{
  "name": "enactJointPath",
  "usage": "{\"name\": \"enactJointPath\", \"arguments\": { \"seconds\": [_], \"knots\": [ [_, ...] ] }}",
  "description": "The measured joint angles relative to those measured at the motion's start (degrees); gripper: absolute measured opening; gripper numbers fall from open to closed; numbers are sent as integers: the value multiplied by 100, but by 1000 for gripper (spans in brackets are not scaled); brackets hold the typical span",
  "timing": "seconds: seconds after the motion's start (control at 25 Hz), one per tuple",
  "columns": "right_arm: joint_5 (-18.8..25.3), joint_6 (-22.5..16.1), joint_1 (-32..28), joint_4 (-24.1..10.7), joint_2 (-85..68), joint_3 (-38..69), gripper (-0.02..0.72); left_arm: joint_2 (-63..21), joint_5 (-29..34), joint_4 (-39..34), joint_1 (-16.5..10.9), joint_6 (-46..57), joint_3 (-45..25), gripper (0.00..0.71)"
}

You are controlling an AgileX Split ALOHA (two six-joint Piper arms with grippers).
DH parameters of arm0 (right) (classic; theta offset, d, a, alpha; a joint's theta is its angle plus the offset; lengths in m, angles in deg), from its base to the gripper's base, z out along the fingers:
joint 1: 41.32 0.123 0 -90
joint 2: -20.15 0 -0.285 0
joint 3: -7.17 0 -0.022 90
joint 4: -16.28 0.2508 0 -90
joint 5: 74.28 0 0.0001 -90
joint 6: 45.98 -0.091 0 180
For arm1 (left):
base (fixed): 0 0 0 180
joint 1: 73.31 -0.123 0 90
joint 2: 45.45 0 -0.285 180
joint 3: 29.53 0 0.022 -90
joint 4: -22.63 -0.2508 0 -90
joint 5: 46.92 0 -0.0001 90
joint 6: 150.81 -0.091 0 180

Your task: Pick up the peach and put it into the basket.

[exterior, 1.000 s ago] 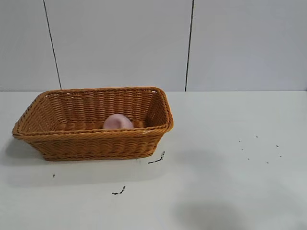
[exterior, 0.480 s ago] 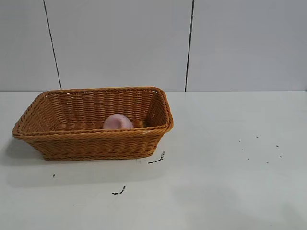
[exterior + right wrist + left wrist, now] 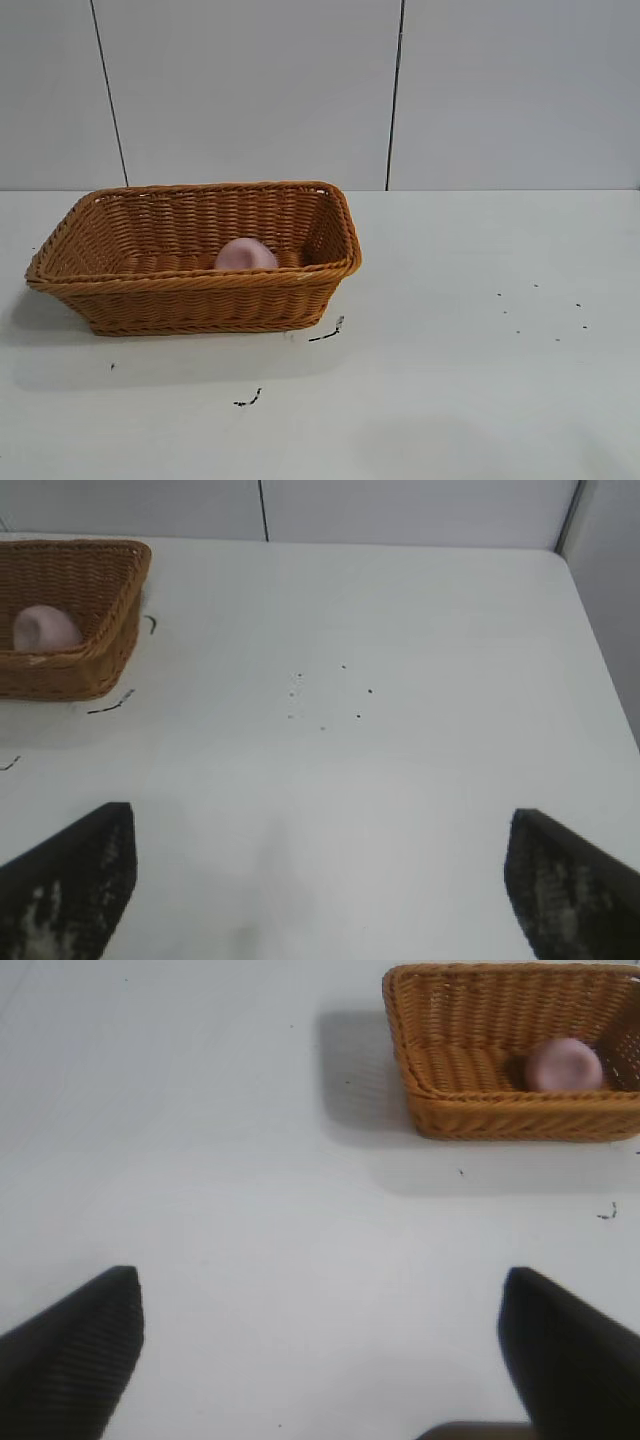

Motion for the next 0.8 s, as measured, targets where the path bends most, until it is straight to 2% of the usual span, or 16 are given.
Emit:
{"name": "enactJointPath", "arguments": {
  "seconds": [0.4,0.8],
  "knots": [
    [0,-200,0,-166,0,0,696,0,0,0,0,0,0,693],
    [0,-219,0,-177,0,0,696,0,0,0,0,0,0,693]
  ]
}}
